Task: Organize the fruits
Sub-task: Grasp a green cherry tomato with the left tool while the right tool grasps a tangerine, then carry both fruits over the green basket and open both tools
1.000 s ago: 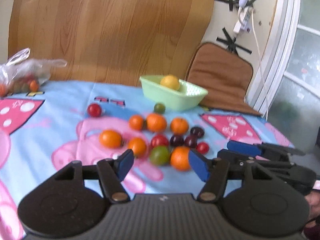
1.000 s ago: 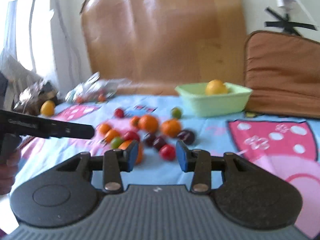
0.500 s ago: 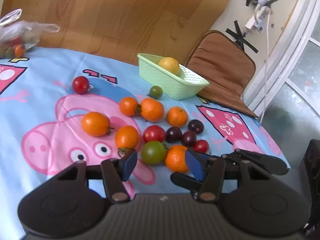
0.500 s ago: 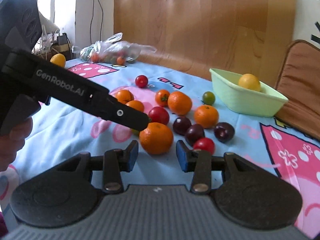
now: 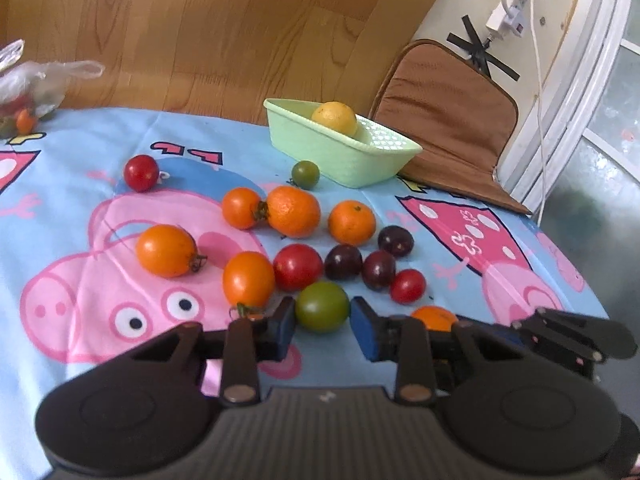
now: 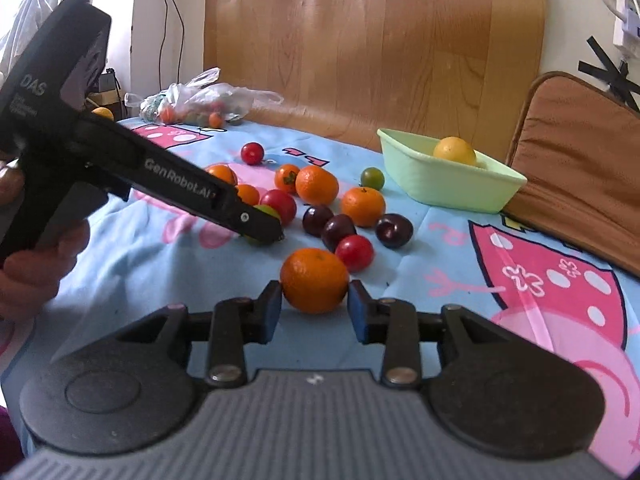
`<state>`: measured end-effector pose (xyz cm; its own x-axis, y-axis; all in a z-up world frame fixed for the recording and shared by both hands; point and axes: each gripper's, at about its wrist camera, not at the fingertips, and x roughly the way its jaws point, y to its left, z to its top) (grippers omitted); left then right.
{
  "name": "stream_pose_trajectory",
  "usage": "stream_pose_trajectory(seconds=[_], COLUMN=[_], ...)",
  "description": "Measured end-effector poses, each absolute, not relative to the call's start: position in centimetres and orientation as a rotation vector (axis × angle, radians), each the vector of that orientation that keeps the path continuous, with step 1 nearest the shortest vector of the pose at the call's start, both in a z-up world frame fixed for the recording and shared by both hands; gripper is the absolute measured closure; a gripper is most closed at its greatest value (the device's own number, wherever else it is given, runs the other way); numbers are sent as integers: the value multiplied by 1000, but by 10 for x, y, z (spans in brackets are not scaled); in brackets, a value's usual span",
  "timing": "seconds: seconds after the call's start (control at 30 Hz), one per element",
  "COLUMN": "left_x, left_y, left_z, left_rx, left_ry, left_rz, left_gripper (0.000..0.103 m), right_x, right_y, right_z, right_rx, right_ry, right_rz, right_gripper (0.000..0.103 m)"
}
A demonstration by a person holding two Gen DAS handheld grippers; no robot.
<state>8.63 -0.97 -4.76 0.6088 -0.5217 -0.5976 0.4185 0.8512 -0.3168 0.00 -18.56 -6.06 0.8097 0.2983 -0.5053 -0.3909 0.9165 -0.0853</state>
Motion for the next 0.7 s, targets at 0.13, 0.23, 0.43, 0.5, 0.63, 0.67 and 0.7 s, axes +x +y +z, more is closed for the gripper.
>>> stream_pose_trajectory(seconds=[0.13,0.23,0.43,0.5,0.63,0.67,0.7], left_x=[66,61,89,105,149,160,173], left_y=[-7,-10,-25,-33,-58,-64,-71], left_z=[-41,-28,-1,5,16,17,18], left_rx=[-157,-155,-154,-139,-116,-113,-104], left_ry=[734,712,679,666,650,648,642], left_rz=[-588,-614,-642,-645,-641,-636,-624], left_gripper=[73,73,73,73,73,73,73], right_x=[0,-2,12,25,63,75,87], right_y=[-186,-190,-204,-212,-233,-237,-241], right_z=[-60,-55,-42,-36,-23,-21,-19], right_rx=[-181,-160,-147,-136,-94,-84,-74], right_ry=[495,459,399,380,349,347,346], right_rz=[381,380,329,312,266,255,244], right_gripper=[65,65,65,65,65,65,65])
